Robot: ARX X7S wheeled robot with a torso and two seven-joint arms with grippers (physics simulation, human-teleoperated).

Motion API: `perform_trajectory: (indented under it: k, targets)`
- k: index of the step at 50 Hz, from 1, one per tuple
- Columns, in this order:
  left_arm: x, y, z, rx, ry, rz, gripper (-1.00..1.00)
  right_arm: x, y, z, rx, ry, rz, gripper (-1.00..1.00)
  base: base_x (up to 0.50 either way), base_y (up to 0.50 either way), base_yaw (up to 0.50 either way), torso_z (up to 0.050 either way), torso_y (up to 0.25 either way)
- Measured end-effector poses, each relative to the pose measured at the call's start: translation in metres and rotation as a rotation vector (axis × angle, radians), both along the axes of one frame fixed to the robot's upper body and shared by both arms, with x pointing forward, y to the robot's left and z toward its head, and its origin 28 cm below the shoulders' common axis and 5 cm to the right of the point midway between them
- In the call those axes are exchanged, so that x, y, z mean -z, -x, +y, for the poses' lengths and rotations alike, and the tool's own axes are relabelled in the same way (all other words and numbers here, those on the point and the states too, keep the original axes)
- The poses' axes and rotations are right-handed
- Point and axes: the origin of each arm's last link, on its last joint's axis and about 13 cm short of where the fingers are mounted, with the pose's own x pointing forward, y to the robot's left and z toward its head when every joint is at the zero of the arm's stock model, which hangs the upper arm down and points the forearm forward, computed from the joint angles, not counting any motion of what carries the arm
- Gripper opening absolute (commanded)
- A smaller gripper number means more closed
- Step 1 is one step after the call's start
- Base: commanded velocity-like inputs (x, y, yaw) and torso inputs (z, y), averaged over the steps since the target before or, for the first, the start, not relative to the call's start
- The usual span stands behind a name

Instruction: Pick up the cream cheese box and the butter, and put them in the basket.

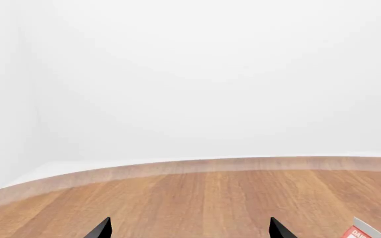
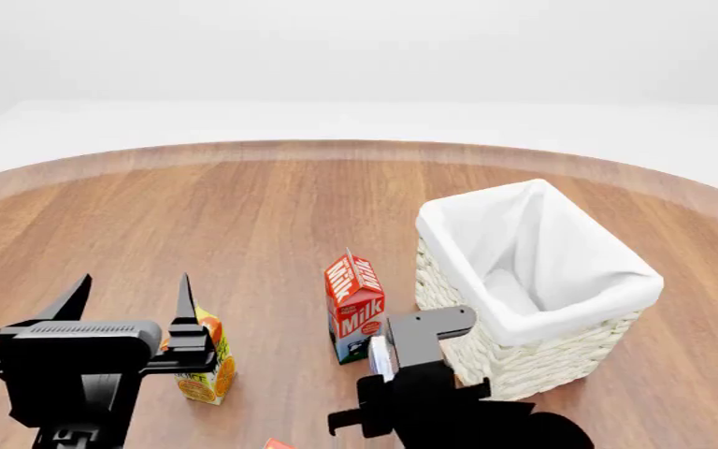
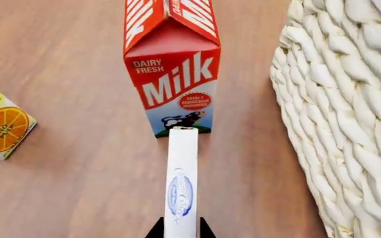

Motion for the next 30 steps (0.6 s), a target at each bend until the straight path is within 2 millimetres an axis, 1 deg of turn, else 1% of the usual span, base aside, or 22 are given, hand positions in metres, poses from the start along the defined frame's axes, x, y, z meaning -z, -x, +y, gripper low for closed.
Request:
perform_trajectory:
  k: [15,30]
  targets:
    - [0.0,0.0,0.0,0.001,-0.001,0.0,1.0,-0.032,0.007,-0.001,-0.016,-0.029,-0.082,-1.0,0.0,0.0,0.0,0.0,0.001]
    - [0.0,0.0,-0.001,0.005,0.0,0.002,1.0,-0.06,0.007,-0.004,-0.025,-0.037,-0.151,-1.0,0.0,0.0,0.0,0.0,0.001]
